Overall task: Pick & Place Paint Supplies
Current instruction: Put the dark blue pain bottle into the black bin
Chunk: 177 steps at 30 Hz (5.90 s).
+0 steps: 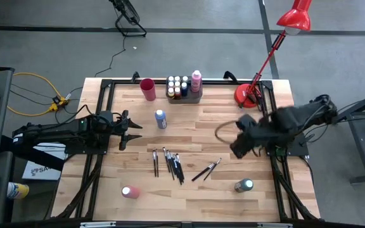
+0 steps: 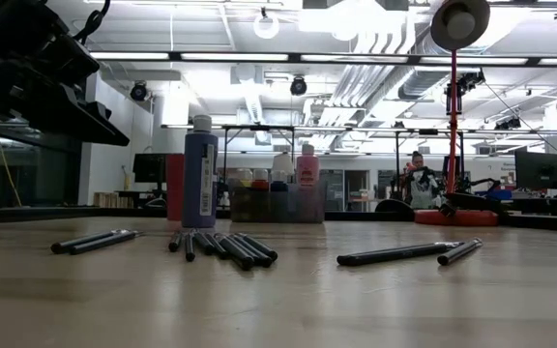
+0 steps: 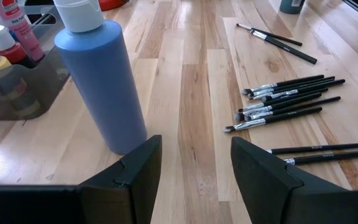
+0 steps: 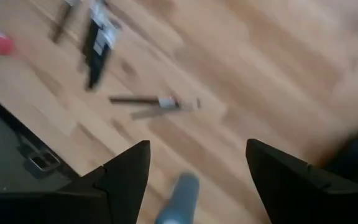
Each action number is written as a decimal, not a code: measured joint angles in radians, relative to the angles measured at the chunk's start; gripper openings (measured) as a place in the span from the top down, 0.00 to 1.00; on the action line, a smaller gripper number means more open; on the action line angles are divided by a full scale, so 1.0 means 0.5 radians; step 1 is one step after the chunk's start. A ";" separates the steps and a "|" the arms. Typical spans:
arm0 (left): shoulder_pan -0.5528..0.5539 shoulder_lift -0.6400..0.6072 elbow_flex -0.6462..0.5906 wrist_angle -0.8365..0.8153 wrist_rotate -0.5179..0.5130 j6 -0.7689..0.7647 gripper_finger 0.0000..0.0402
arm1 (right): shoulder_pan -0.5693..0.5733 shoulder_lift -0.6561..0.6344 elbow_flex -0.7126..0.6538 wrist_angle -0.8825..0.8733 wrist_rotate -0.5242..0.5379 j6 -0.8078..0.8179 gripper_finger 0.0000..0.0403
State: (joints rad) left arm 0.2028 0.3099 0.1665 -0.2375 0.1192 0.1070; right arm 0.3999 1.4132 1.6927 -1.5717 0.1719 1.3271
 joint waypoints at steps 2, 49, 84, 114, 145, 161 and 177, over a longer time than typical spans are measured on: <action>0.000 0.000 0.000 0.000 -0.001 0.000 0.54 | 0.100 0.000 -0.118 -0.001 -0.093 0.238 0.36; 0.000 -0.001 0.000 0.000 0.000 0.001 0.54 | 0.845 0.164 -0.865 0.791 -0.285 1.900 0.52; -0.001 -0.001 0.000 0.000 -0.001 0.000 0.54 | 0.041 0.163 -0.155 0.293 0.091 0.111 0.72; 0.000 0.000 0.000 -0.001 0.000 0.000 0.54 | -1.772 0.728 0.384 0.769 -0.303 -3.114 0.72; 0.000 0.000 0.000 0.000 0.000 0.000 0.54 | -1.949 1.396 0.768 0.661 -0.237 -3.162 0.70; 0.000 0.000 0.000 0.000 0.000 0.000 0.54 | -1.958 1.409 0.768 0.781 -0.185 -3.230 0.63; 0.000 -0.001 0.000 0.000 0.000 0.000 0.54 | -1.951 1.402 0.768 0.799 -0.185 -3.241 0.50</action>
State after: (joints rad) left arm 0.2028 0.3096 0.1665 -0.2377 0.1192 0.1072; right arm -0.5758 2.1142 2.0769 -1.1722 0.0797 -0.2934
